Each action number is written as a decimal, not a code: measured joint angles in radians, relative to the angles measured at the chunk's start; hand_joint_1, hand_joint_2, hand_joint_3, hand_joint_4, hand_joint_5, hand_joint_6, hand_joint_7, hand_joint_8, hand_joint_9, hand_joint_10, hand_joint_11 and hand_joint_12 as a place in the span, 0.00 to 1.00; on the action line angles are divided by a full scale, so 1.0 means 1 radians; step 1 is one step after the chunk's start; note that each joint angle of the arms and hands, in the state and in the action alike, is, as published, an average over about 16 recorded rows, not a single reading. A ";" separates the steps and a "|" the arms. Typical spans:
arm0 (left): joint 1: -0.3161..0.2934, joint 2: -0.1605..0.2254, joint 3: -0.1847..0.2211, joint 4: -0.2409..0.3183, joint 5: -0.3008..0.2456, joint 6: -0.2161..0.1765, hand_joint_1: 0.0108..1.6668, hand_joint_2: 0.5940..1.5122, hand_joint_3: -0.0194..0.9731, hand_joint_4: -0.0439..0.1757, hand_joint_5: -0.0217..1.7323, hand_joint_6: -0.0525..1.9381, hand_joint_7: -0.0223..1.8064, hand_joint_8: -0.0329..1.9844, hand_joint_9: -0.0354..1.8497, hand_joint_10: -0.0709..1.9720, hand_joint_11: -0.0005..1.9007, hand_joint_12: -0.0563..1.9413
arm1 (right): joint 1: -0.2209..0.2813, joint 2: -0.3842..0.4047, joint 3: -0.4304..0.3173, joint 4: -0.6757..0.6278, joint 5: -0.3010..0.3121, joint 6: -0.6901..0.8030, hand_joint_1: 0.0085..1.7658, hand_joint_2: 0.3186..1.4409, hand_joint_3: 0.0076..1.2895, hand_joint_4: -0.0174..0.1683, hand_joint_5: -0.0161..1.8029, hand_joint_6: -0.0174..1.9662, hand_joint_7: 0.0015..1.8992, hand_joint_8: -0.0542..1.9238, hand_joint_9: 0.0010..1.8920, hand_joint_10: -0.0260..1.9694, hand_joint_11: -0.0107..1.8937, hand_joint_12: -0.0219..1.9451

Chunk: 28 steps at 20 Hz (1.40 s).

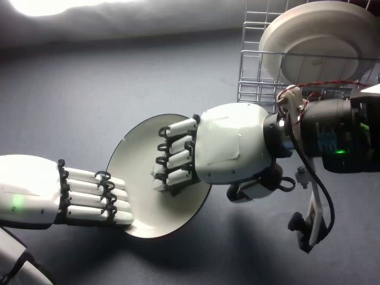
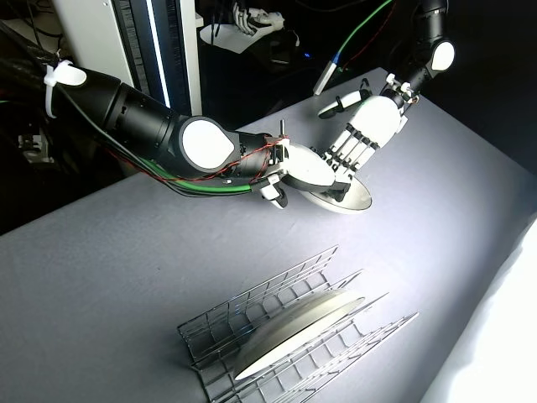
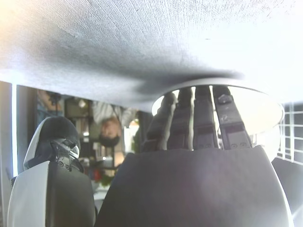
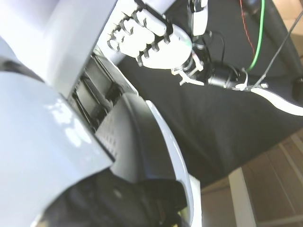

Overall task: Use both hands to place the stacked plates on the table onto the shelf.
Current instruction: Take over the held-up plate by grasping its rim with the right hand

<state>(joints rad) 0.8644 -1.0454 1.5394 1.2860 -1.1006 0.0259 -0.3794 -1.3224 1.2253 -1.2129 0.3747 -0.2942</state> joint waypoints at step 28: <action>0.001 -0.003 0.010 0.004 -0.008 0.000 0.00 0.57 0.03 0.16 0.01 0.02 0.02 0.02 0.03 0.03 0.01 0.02 | 0.009 -0.053 0.063 0.000 -0.014 -0.028 0.59 0.54 0.00 0.11 0.02 0.01 0.01 0.03 0.03 0.02 0.01 0.35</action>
<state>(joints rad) 0.8650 -1.0483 1.5492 1.2895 -1.1087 0.0259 -0.3706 -1.3759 1.2887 -1.2127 0.3603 -0.3224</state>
